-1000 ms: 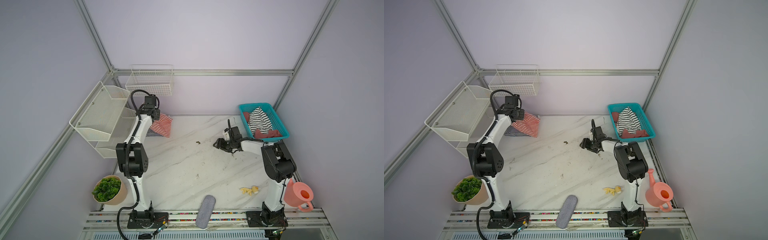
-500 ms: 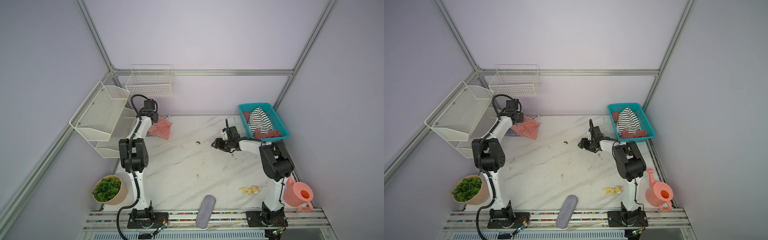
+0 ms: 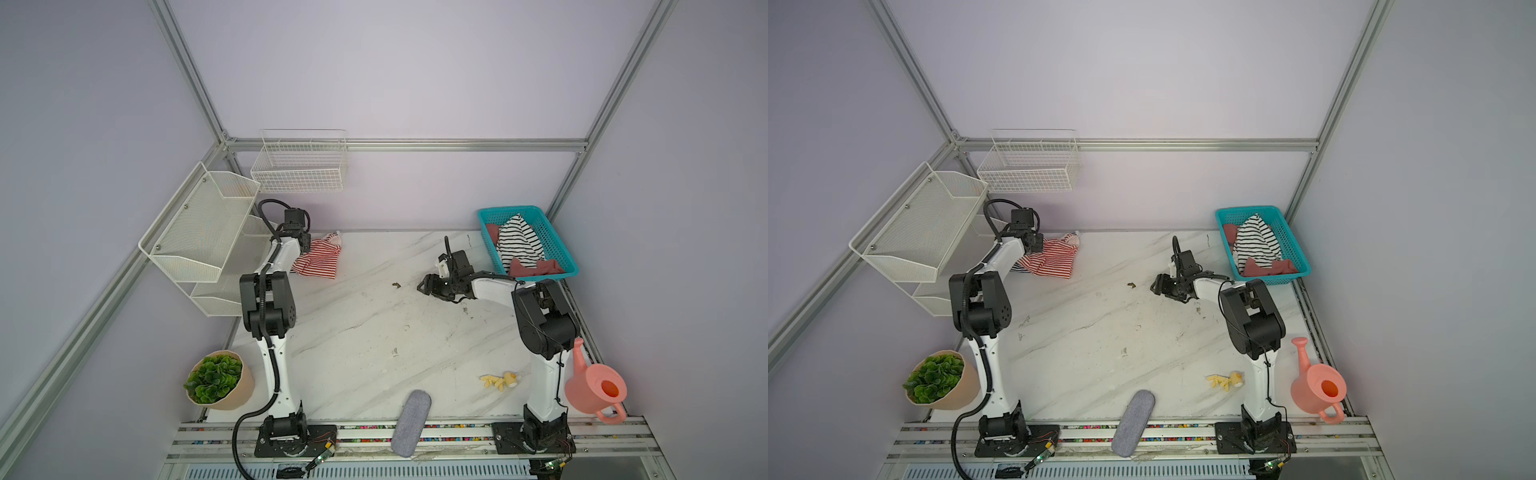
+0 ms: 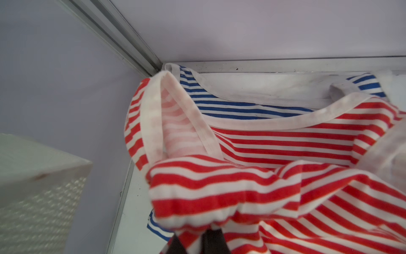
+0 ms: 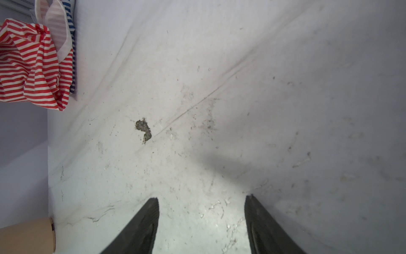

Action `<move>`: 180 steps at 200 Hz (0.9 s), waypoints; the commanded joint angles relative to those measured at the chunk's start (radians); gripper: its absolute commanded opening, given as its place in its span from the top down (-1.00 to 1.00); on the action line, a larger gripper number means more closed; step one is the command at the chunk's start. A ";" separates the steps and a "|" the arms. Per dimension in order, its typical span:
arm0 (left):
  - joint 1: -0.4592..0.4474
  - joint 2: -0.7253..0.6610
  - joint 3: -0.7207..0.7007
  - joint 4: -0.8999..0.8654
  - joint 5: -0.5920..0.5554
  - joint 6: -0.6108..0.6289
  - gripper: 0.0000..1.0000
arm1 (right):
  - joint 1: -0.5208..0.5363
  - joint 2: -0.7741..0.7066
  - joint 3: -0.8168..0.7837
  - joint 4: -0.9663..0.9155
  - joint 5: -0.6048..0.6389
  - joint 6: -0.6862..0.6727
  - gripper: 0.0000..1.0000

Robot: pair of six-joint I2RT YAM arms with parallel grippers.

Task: Fold and stack tank tops
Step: Place the tank top on the tank top.

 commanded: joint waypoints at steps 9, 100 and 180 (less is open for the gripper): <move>0.010 0.003 -0.012 0.046 -0.043 -0.018 0.32 | 0.011 0.042 0.006 -0.058 0.020 0.001 -0.32; 0.020 -0.026 0.014 0.034 -0.077 -0.030 -1.00 | 0.026 0.038 0.011 -0.061 0.013 -0.002 -0.32; 0.005 -0.145 -0.125 0.097 -0.118 -0.155 -1.00 | 0.035 0.014 -0.011 -0.051 0.001 -0.002 -0.32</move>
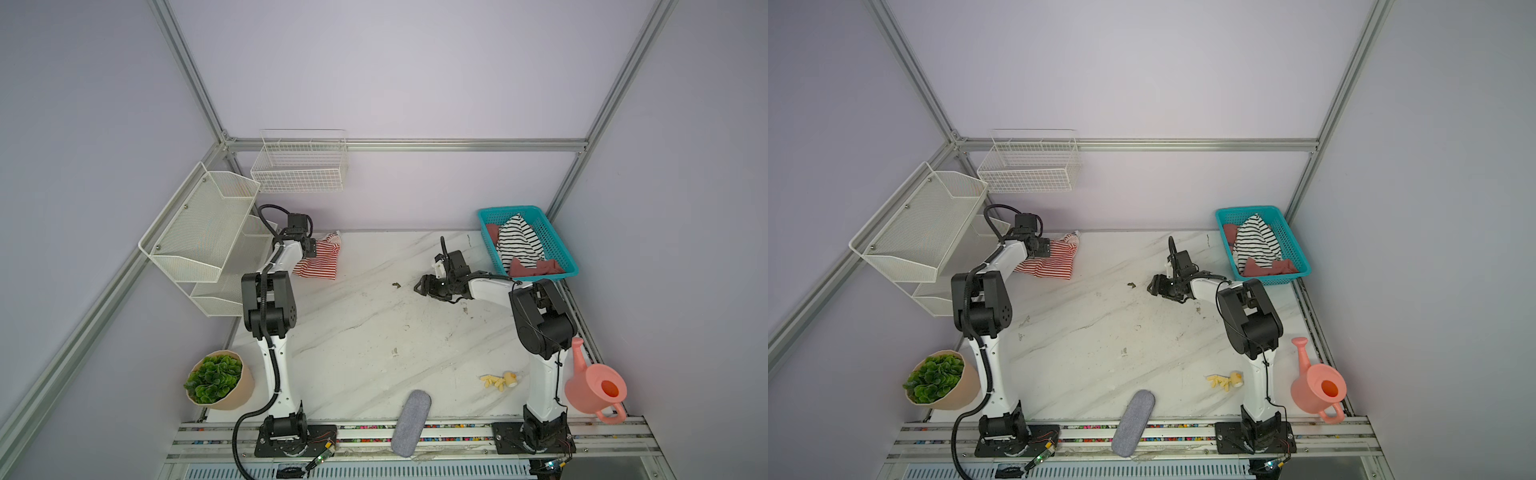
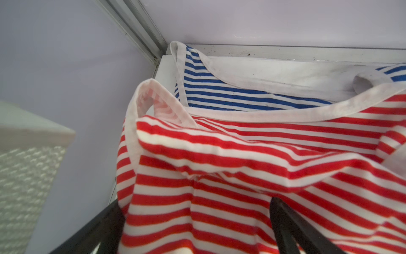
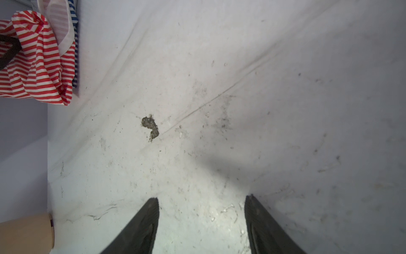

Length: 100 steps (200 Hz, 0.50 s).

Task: Fold and stack tank tops
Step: Place the tank top on the tank top.

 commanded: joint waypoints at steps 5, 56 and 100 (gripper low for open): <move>0.011 -0.127 -0.054 0.076 -0.078 -0.064 -0.99 | 0.012 0.002 -0.027 -0.049 -0.002 -0.002 -0.32; 0.002 -0.182 -0.136 0.100 -0.184 -0.128 -1.00 | 0.016 -0.023 -0.053 -0.037 -0.011 -0.005 -0.32; -0.006 -0.231 -0.209 0.119 -0.195 -0.181 -1.00 | 0.016 -0.048 -0.087 -0.028 -0.014 -0.009 -0.32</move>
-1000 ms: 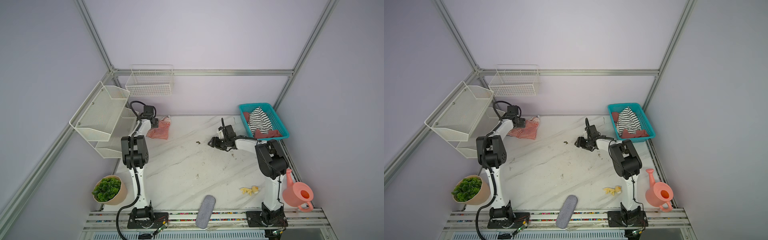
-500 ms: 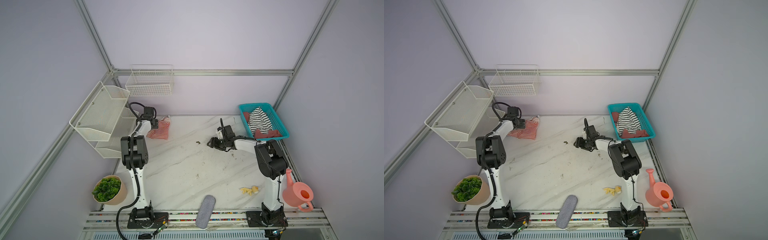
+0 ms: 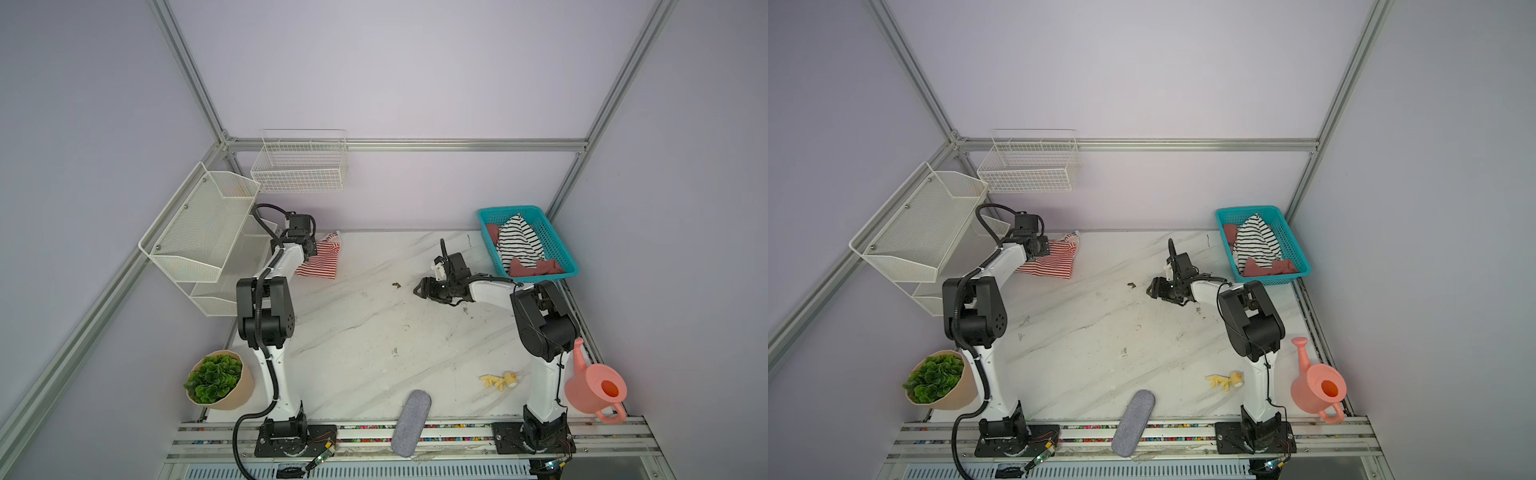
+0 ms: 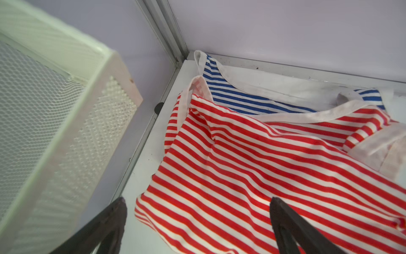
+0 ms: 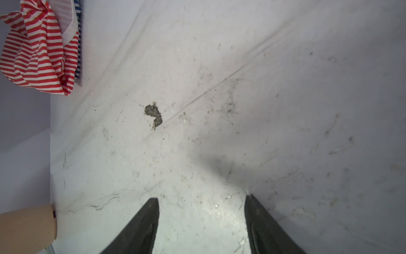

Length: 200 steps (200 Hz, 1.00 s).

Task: Fold and stack tank tops
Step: Place the tank top on the tank top, then smooth out the tank top on the tank top.

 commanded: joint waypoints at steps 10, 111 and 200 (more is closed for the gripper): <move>0.023 -0.097 -0.069 0.073 -0.084 -0.078 -1.00 | 0.008 -0.024 -0.045 -0.039 0.002 -0.006 -0.32; -0.020 -0.024 -0.104 0.077 0.196 -0.189 -0.95 | 0.012 -0.029 -0.068 -0.019 -0.012 -0.002 -0.32; -0.020 0.064 0.002 -0.094 0.197 -0.213 -0.99 | 0.011 -0.034 -0.072 -0.020 -0.019 -0.008 -0.32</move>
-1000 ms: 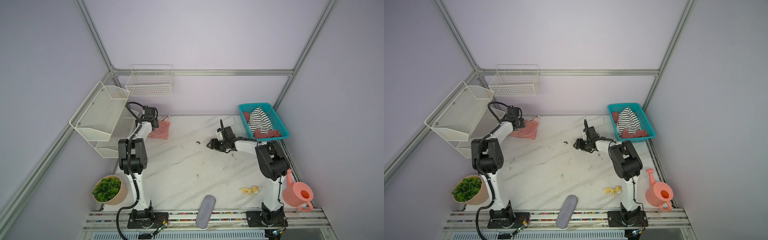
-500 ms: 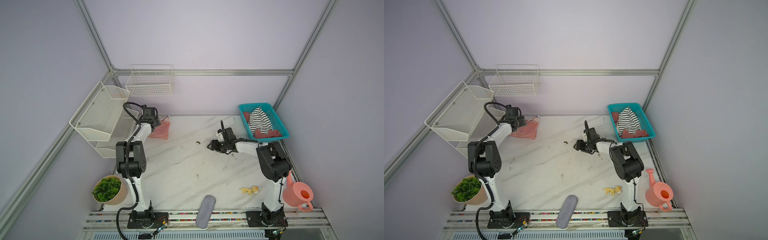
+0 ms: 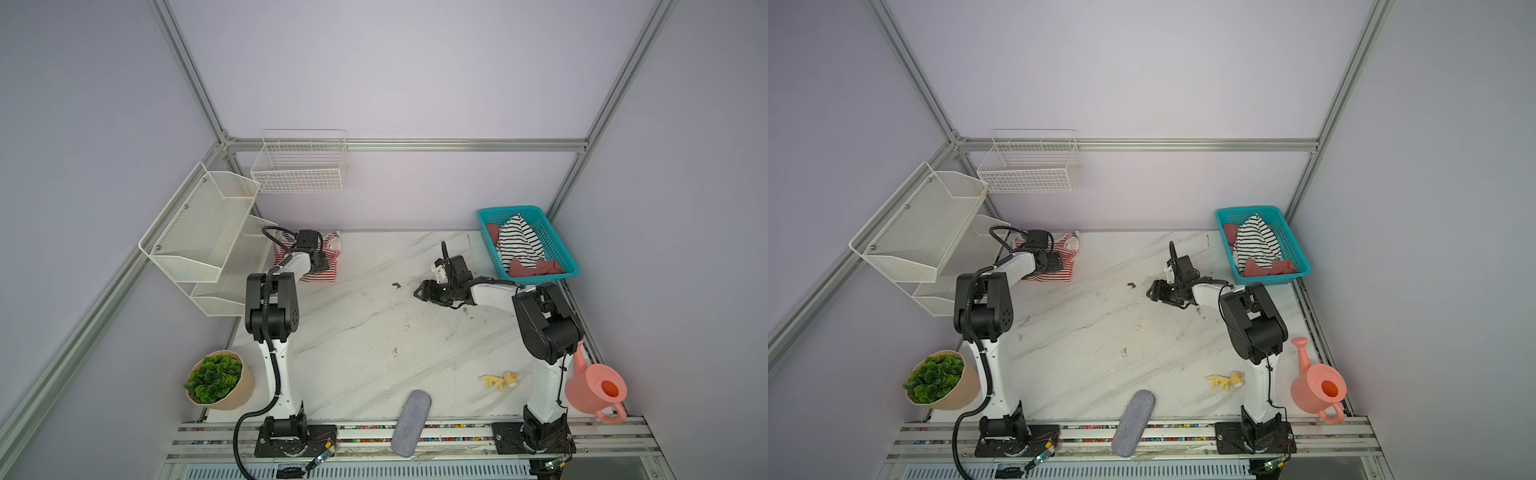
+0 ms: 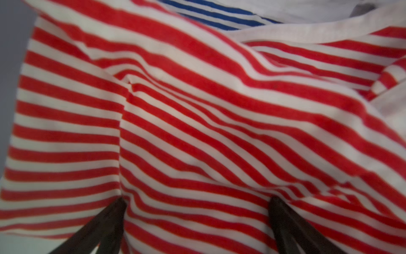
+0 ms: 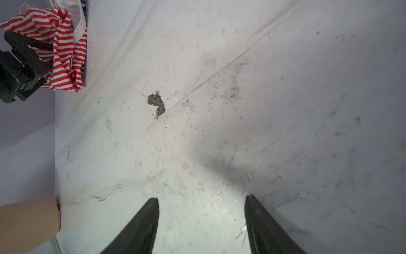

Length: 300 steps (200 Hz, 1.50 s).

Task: Fold and stack tank tops
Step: Smooth out the tank top on the tank top, then reset both arms

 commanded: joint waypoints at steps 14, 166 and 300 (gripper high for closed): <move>-0.002 -0.074 0.065 -0.065 0.018 -0.034 -1.00 | 0.011 -0.025 -0.026 -0.055 0.003 -0.012 -0.32; -0.121 -0.925 -0.456 0.080 0.127 0.040 -1.00 | -0.014 -0.512 0.010 -0.179 0.117 -0.187 -0.95; -0.152 -1.398 -1.412 0.757 -0.178 0.191 -0.99 | -0.232 -0.705 -0.616 0.651 0.545 -0.580 -0.95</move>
